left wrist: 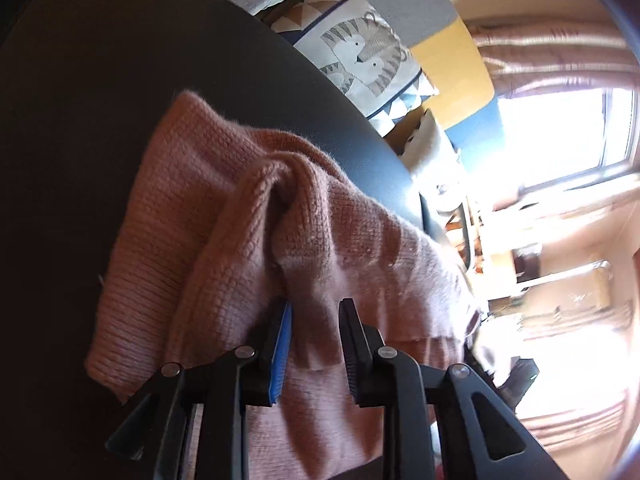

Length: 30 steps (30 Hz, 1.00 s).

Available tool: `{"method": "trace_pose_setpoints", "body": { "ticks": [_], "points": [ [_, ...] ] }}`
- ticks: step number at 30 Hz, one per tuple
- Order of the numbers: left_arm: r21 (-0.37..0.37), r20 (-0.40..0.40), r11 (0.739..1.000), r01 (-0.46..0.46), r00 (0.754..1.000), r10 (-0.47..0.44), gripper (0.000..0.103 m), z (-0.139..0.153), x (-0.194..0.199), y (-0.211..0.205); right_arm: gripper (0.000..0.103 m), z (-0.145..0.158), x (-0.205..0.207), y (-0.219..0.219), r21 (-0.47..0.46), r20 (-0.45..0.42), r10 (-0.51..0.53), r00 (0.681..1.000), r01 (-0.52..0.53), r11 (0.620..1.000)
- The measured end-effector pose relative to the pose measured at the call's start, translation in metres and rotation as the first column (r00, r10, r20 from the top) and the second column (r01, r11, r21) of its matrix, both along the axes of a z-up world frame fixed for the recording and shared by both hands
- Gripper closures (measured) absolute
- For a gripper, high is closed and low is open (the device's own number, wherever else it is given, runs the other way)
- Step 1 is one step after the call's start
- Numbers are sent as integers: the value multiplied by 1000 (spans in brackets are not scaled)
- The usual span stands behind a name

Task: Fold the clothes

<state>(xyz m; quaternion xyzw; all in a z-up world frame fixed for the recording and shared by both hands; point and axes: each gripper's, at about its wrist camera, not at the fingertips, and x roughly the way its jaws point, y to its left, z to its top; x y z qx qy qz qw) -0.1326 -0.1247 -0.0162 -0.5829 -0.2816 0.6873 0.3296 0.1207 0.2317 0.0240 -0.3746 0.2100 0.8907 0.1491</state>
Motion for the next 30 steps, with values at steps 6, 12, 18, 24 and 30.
{"method": "trace_pose_setpoints", "body": {
  "ticks": [6, 12, 18, 24, 30],
  "points": [
    [7, -41, 1000, -12, 999, 12, 78, -1, 6, 14, 53, 1, 1, -5, 11, -18, -17, 1000, 18, 1000],
    [-130, -111, 991, -4, 994, -11, 97, 9, 11, 17, 53, 23, 2, -17, 54, -123, 28, 992, -22, 998],
    [-244, -219, 969, 27, 972, -82, 100, 35, 17, 18, 101, 5, -18, -3, 57, 89, 30, 996, -35, 998],
    [-242, -253, 970, 34, 963, -97, 100, 55, 13, -12, 100, 12, -5, 3, 106, 100, -4, 995, -7, 994],
    [-351, -204, 930, 105, 961, -186, 100, 30, 20, -4, 75, 38, -26, -60, 135, -31, 255, 967, -248, 959]
  ]
}}
